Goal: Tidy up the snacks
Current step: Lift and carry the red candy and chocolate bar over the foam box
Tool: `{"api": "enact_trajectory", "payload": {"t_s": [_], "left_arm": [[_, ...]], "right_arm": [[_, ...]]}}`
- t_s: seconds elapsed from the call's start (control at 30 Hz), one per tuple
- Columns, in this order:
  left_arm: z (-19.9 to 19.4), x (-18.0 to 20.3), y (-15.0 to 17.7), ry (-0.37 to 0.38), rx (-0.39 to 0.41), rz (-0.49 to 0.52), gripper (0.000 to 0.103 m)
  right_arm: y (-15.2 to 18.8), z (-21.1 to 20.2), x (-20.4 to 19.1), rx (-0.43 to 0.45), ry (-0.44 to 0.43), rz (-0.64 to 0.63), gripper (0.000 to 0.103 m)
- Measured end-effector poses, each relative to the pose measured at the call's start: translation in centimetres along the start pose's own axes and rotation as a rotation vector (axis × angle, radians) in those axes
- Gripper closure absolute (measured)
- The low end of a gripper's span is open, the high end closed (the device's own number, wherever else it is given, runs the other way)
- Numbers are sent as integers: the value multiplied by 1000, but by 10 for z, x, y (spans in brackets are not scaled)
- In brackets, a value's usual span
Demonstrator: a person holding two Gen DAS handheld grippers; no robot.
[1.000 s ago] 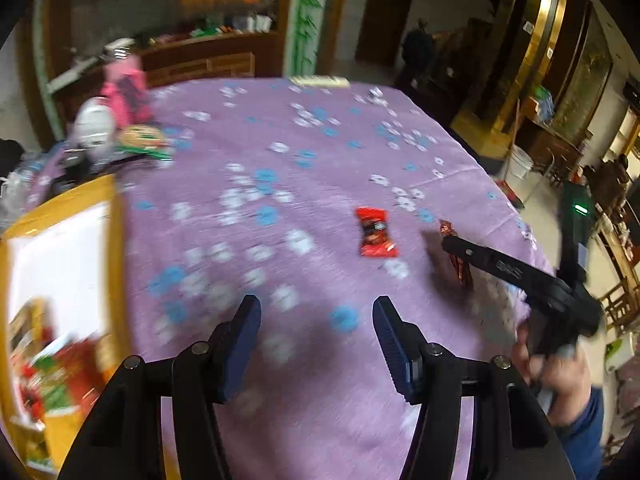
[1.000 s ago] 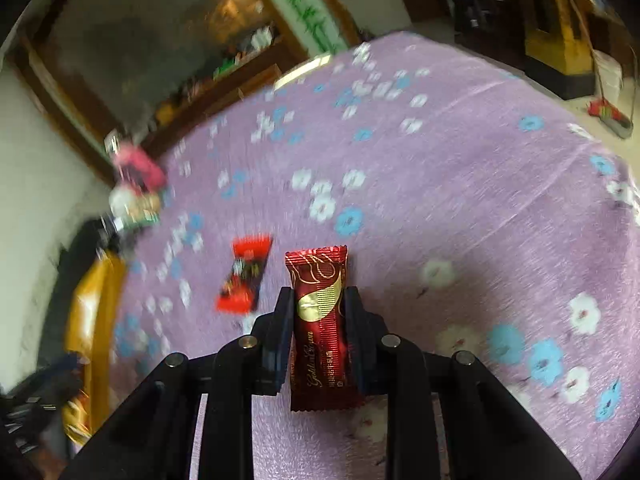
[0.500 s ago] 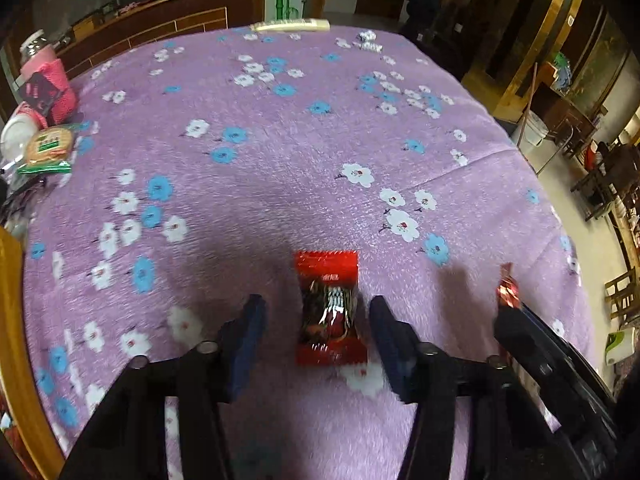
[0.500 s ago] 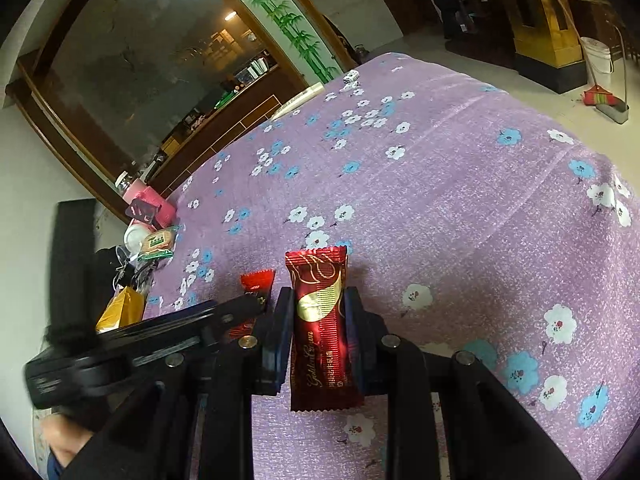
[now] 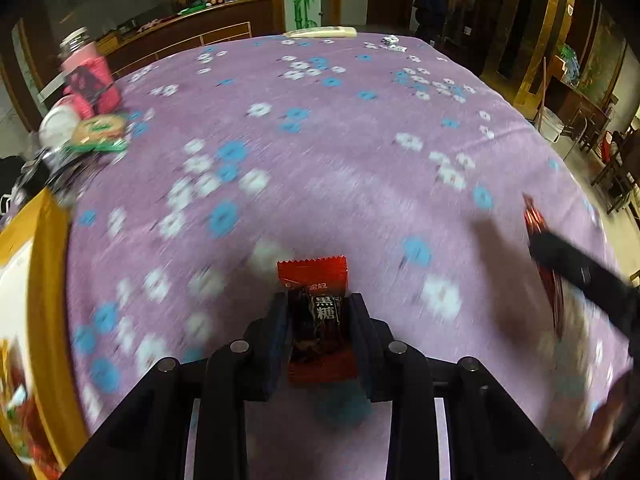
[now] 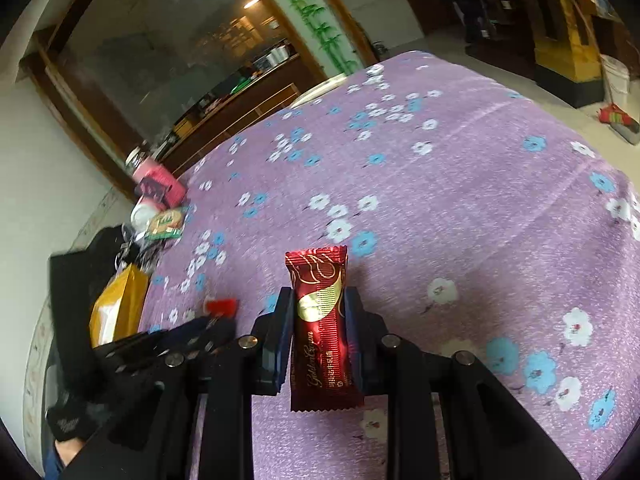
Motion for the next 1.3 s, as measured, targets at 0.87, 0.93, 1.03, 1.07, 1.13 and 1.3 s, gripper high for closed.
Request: {"api": "enact_trajectory", "payload": {"t_s": [0.87,0.93,1.03,1.07,1.13,1.3], "left_arm": [[-40,-50,16,-103,300,-122,74],[-43,-50,16,-112,314,-118,74],[-45,-49,16,-123,330,-112,74],[-46,-49,15,-128,336,-111,74],[-48,-50,15,-136,347,-110,74],[-50,-49,16,-148,356,-108,74]], "right_arm": [[42,28,-83,-111,-39,-384,80],[42,27,-84,-106,-44,-382,80],[40,27,-82,-105,-48,-376,80],[40,27,-82,-104,-49,-377,80],[40,26,-83,-99,-53,-381,80],[40,25,-85,-94,-59,-383,80]]}}
Point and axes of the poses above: each gripper's, at about its wrist camera, not at the fingertips, and z roughly the way its jaws point, x to its right, y to its underside, the point moved 6 cm from there along z, roughly the way its jaws point, and after that the axes turned 13 degrees about -y, right-handed, at the moved point
